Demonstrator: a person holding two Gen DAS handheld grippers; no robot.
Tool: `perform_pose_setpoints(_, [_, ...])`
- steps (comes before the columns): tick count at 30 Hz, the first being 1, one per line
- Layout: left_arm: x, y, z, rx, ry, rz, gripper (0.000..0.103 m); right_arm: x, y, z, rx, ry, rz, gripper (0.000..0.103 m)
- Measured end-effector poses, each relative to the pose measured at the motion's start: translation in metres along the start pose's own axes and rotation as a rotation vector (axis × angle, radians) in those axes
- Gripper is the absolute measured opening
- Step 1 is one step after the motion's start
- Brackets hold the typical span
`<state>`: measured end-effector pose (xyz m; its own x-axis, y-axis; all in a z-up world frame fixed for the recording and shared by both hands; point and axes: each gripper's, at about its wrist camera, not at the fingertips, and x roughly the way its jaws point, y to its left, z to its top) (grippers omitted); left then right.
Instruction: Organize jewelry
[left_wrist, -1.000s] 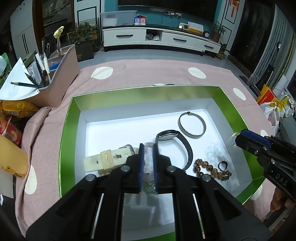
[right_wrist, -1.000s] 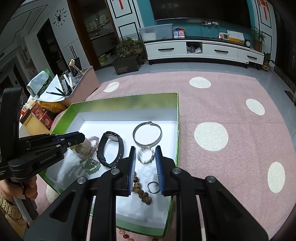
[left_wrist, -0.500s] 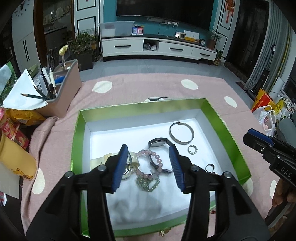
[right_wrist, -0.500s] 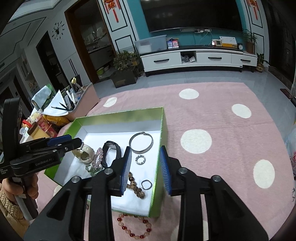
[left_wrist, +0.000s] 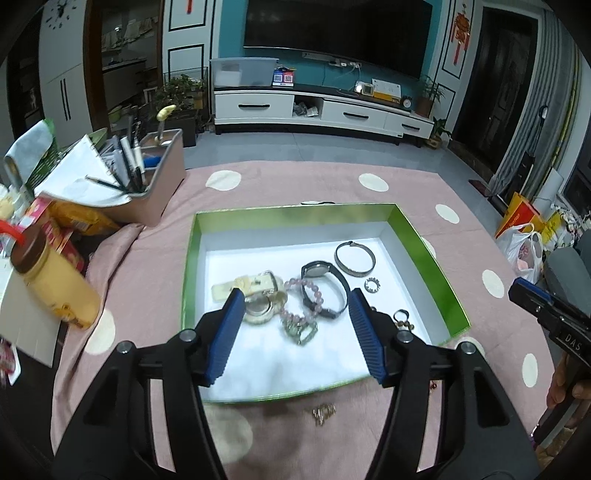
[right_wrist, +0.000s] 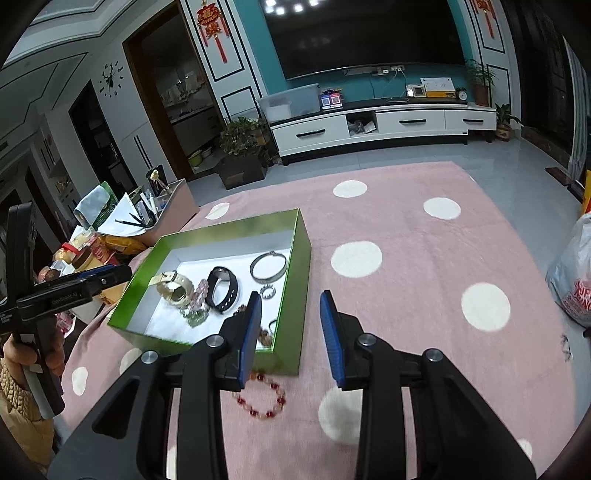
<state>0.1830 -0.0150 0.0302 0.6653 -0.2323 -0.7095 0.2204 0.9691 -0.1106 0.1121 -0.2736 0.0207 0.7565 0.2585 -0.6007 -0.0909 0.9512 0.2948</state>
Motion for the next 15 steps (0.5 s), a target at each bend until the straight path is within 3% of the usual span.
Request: perform_pose_setpoints(15, [-0.041,0.005,-0.061,-0.04,0.019,0.008,0.063,-0.014,0.012,-0.051,-0.015,0.075,0.018,0.033])
